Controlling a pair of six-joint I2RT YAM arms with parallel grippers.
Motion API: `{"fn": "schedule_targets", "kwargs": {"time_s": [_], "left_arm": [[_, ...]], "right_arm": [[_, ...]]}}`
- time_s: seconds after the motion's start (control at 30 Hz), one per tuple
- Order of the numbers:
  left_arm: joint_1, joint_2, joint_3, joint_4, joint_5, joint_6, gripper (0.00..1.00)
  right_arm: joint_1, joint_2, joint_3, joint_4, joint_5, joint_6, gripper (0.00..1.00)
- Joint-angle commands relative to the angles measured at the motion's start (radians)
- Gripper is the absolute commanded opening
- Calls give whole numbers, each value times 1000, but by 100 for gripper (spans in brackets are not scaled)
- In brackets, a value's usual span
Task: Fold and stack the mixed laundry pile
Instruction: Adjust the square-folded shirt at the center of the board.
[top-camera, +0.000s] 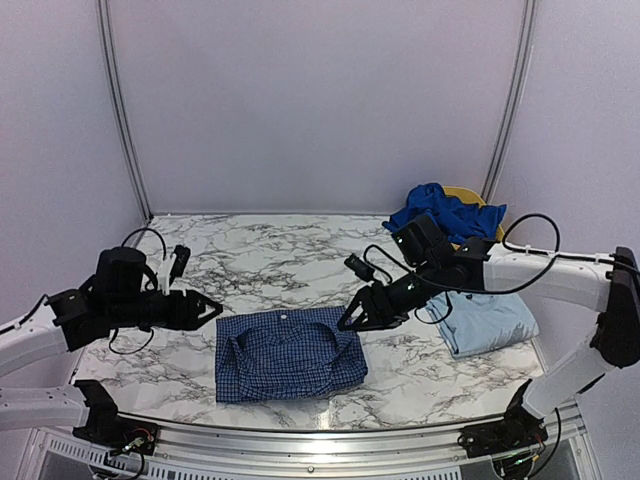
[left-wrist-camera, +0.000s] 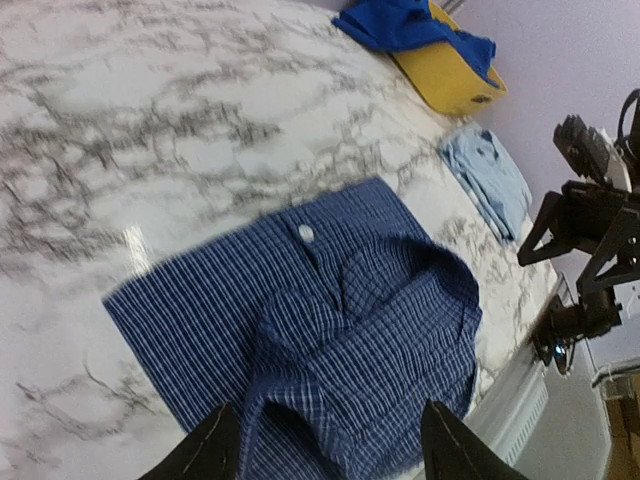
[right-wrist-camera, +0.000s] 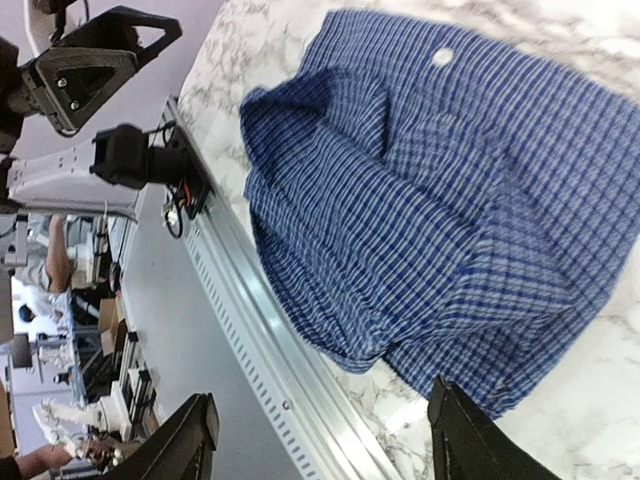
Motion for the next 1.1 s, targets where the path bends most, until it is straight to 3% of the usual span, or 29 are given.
{"fn": "schedule_targets", "kwargs": {"time_s": [0.0, 0.3, 0.77, 1.07], "left_arm": [[-125, -78, -132, -48, 86, -228, 65], [-231, -83, -280, 155, 98, -442, 66], [-305, 203, -270, 375, 99, -477, 70], [-297, 164, -236, 420, 94, -498, 67]], "right_arm": [[91, 25, -106, 158, -65, 141, 69], [143, 105, -176, 304, -72, 225, 73], [142, 274, -124, 369, -162, 197, 73], [117, 248, -87, 528, -224, 264, 72]]}}
